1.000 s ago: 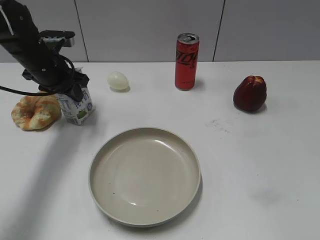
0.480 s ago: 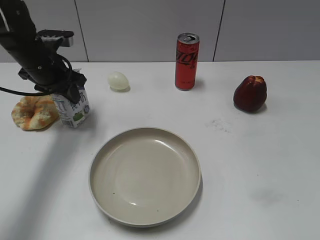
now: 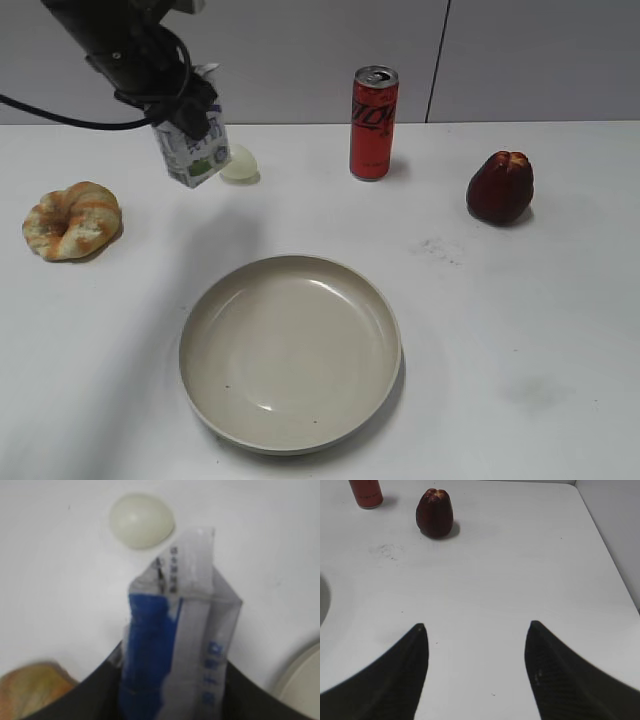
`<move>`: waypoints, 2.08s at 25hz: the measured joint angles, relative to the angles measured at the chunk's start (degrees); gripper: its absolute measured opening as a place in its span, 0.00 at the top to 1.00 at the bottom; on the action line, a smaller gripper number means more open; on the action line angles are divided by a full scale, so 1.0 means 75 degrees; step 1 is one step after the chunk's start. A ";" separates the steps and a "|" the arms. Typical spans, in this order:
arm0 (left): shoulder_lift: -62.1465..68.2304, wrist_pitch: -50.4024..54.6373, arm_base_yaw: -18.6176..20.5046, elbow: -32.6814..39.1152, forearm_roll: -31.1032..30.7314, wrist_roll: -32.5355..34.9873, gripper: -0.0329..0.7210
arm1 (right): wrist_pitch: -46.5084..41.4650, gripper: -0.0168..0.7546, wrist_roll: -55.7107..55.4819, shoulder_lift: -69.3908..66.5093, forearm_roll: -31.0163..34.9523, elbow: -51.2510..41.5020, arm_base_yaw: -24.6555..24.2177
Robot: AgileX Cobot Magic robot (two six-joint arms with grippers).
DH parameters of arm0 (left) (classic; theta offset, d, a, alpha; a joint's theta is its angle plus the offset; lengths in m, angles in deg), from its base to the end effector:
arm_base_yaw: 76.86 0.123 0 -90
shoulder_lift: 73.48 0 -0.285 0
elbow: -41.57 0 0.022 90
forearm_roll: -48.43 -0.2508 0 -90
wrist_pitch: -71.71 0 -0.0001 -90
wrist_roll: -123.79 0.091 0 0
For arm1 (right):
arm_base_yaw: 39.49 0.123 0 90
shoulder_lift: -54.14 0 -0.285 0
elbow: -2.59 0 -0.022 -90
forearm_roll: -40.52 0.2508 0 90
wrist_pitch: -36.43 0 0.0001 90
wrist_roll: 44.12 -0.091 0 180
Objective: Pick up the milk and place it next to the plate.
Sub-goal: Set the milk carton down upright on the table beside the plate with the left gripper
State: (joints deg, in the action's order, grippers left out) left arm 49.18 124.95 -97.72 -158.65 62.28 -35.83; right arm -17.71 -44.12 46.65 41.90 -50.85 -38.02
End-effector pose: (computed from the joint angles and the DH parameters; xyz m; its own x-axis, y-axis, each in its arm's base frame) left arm 0.4061 -0.1735 0.2495 -0.7391 0.4998 -0.4515 0.5920 0.8018 -0.0816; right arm 0.0083 0.0020 0.2626 -0.4240 0.0032 -0.9056 -0.0373 0.9991 0.0210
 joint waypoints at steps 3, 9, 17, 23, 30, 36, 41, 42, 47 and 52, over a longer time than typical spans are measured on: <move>-0.0026 0.0000 -0.0360 -0.0273 0.0219 0.0923 0.56 | 0.0000 0.38 0.0000 0.0000 0.0000 0.0000 0.0000; 0.0201 0.0351 -0.0809 -0.0296 0.1352 0.3405 0.56 | 0.0000 0.38 0.0000 0.0000 0.0000 0.0000 0.0000; 0.0867 0.0523 -0.0817 -0.0304 0.1912 0.5120 0.56 | 0.0000 0.38 0.0000 0.0000 0.0000 0.0000 0.0000; 0.1078 0.0538 -0.0817 -0.0304 0.2100 0.5910 0.56 | 0.0000 0.38 0.0000 0.0000 0.0000 0.0000 0.0000; 0.1146 0.0462 -0.0817 -0.0310 0.2632 0.6721 0.56 | 0.0000 0.38 0.0000 0.0000 0.0000 0.0000 0.0000; 0.1476 0.0356 -0.0841 -0.0310 0.2619 0.6784 0.56 | 0.0000 0.38 0.0000 0.0000 0.0000 0.0000 0.0000; 0.1633 0.0103 -0.1023 -0.0310 0.2533 0.6808 0.53 | 0.0000 0.38 0.0000 0.0000 0.0000 0.0000 0.0000; 0.1633 0.0061 -0.1055 -0.0310 0.2526 0.6808 0.50 | 0.0000 0.38 0.0000 0.0000 0.0000 0.0000 0.0000; 0.1586 -0.0088 -0.1088 -0.0325 0.2408 0.6761 0.27 | 0.0000 0.38 0.0000 0.0000 0.0000 0.0000 0.0000; 0.1031 -0.0145 -0.1088 -0.0328 0.2333 0.6394 0.20 | 0.0000 0.38 0.0000 0.0000 0.0000 0.0000 0.0000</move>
State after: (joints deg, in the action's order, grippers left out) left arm 56.91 123.86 -105.88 -161.10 79.77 12.12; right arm -17.71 -44.12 46.65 41.90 -50.85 -38.02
